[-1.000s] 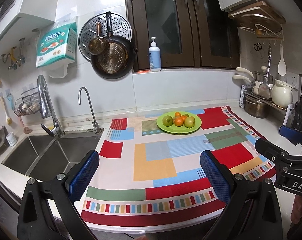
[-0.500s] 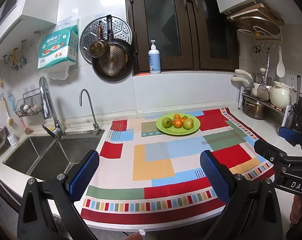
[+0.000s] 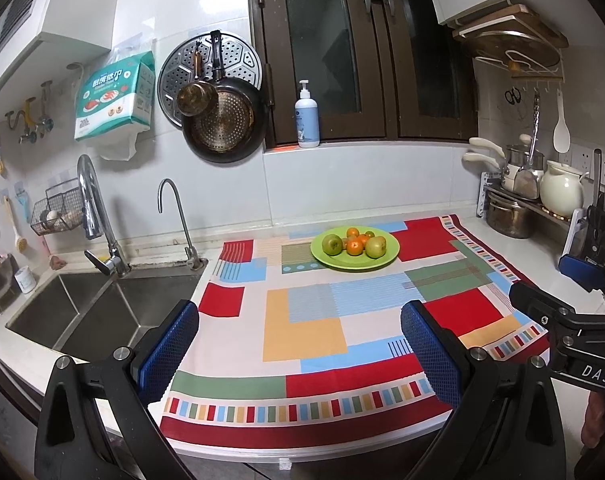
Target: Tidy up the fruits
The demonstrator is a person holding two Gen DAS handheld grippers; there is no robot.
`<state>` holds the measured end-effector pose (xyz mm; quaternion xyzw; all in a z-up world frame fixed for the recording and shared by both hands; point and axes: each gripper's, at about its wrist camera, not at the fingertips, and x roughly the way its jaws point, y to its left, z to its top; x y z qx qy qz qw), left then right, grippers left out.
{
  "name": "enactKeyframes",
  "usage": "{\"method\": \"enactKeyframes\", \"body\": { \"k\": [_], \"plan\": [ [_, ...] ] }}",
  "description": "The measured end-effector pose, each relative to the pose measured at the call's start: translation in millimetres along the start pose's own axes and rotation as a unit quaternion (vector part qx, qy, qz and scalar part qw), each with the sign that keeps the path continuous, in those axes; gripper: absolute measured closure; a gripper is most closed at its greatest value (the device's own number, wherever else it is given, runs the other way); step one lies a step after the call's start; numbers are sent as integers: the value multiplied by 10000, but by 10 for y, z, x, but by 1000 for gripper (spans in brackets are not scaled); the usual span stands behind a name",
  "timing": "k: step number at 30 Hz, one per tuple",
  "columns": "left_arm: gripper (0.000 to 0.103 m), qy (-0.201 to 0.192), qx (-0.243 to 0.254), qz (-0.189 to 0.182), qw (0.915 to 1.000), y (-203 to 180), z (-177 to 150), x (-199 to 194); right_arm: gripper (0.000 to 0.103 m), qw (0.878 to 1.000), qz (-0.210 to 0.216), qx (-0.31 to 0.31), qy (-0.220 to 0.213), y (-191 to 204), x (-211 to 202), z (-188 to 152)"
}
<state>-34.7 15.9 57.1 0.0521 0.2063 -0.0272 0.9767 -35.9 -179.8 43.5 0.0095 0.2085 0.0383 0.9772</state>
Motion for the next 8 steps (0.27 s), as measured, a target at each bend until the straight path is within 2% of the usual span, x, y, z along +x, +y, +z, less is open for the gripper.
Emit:
{"method": "enactKeyframes", "body": {
  "k": [8],
  "plan": [
    [0,45,-21,-26,10000,-11,15,51,11,10000,-1,26,39,-38,56,25]
  ]
}}
